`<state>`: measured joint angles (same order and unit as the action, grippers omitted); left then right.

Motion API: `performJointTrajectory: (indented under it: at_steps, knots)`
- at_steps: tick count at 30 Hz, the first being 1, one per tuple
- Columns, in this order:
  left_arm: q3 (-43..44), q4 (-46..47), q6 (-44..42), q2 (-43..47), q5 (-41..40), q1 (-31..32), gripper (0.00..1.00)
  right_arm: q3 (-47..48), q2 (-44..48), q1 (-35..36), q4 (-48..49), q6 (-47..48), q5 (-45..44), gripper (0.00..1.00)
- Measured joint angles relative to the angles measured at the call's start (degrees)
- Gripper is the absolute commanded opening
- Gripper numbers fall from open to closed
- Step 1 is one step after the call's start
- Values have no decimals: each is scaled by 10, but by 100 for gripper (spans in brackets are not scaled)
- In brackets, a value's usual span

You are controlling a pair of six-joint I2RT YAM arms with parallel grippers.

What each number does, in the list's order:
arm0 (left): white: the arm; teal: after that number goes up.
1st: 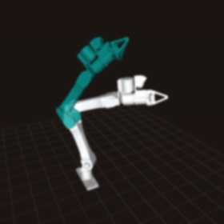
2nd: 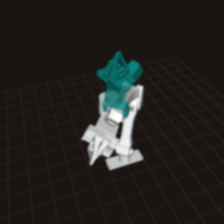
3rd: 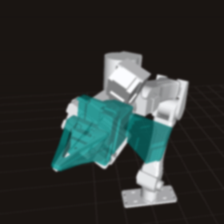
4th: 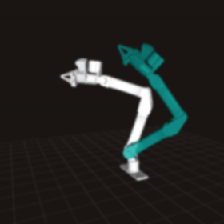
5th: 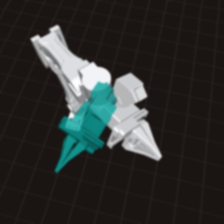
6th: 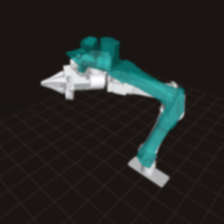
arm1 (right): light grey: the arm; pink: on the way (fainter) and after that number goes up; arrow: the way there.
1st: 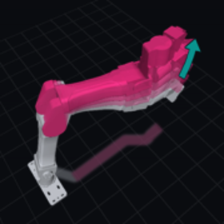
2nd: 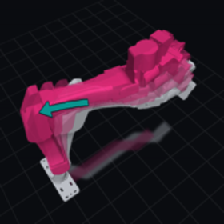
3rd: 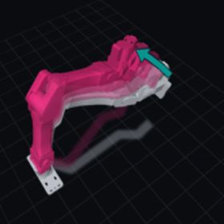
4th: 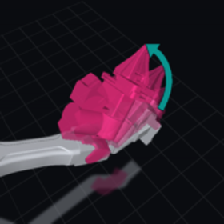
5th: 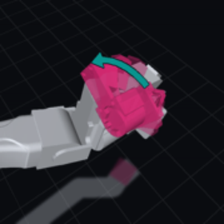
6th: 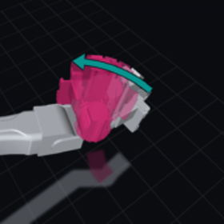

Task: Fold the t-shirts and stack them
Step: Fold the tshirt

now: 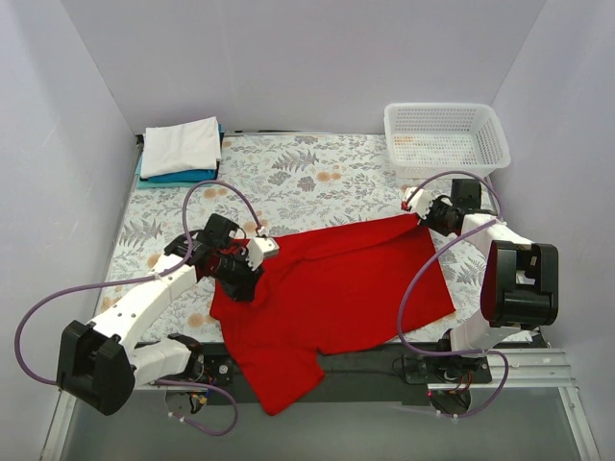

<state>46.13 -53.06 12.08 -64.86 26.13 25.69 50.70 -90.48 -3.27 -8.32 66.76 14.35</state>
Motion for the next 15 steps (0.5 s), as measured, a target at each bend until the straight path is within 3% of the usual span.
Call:
performJointTrajectory:
  at_steps: [2,4,6,10,15]
  knots:
    - [0,-7,1,0,-2,0,33,0,0,-1,-14,9,-9,29]
    - [4,-12,5,1,-6,0,35,0,1,-3,-26,15,-12,44]
    - [14,-14,12,3,-11,-2,35,0,7,-9,-41,24,-14,49]
    - [43,-2,22,7,-17,-34,35,14,26,-20,-80,29,-16,49]
    - [92,39,42,-61,-20,-157,34,123,3,-25,-162,2,8,40]
